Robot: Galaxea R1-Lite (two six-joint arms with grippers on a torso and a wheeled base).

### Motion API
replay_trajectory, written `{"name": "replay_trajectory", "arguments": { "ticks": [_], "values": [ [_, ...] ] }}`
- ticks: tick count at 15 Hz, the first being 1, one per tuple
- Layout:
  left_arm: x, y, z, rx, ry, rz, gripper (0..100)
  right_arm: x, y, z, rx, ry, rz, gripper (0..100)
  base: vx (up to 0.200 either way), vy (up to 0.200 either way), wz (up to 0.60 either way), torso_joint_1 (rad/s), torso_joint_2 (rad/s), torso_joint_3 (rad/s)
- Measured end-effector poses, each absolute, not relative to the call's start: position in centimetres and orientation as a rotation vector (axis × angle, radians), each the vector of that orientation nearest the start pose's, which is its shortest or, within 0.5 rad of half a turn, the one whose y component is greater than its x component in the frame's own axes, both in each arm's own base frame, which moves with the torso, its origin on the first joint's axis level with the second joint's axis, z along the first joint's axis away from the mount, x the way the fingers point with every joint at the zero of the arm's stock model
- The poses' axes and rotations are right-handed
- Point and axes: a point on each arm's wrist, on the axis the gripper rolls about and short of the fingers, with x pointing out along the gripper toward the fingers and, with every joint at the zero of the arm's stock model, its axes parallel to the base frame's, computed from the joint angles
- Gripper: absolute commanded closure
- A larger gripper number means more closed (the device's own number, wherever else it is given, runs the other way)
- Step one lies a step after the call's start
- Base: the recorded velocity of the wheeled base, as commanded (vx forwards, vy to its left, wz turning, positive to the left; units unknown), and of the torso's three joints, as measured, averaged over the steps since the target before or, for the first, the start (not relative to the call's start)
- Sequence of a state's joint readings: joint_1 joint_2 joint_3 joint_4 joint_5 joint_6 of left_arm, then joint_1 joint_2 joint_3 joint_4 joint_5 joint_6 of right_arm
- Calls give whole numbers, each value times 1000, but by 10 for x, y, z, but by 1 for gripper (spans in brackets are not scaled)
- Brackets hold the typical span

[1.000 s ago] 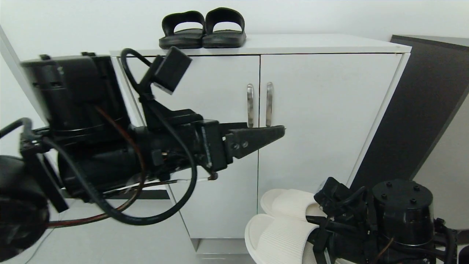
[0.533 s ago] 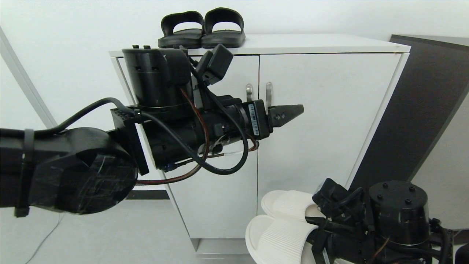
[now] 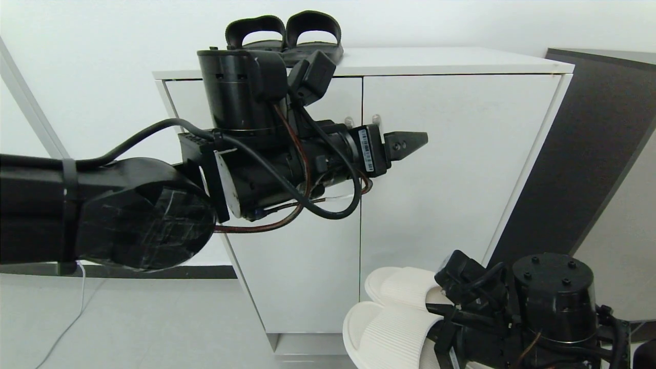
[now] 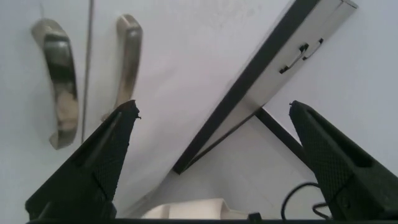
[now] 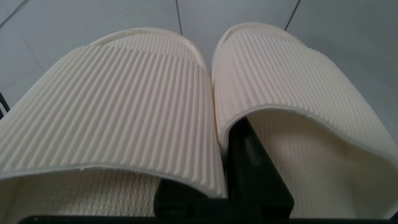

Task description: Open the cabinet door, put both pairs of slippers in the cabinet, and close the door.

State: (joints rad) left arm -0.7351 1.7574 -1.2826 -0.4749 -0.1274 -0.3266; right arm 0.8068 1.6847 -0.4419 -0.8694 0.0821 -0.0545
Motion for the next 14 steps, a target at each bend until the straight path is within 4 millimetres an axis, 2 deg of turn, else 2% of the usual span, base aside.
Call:
{"name": "replay_trajectory", "arguments": {
  "ticks": [4, 10, 11, 14],
  "values": [
    [277, -243, 280, -311, 124, -808, 0, 176, 186, 119, -189, 342, 889, 100, 0, 0, 0, 0, 0, 0],
    [292, -254, 273, -309, 131, -799, 0, 176, 186, 119, -189, 341, 889, 100, 0, 0, 0, 0, 0, 0],
    [293, -255, 273, -310, 130, -797, 100, 176, 186, 119, -189, 341, 889, 100, 0, 0, 0, 0, 0, 0],
    [295, -254, 271, -313, 135, -784, 100, 176, 186, 118, -192, 344, 888, 100, 0, 0, 0, 0, 0, 0]
  ]
}}
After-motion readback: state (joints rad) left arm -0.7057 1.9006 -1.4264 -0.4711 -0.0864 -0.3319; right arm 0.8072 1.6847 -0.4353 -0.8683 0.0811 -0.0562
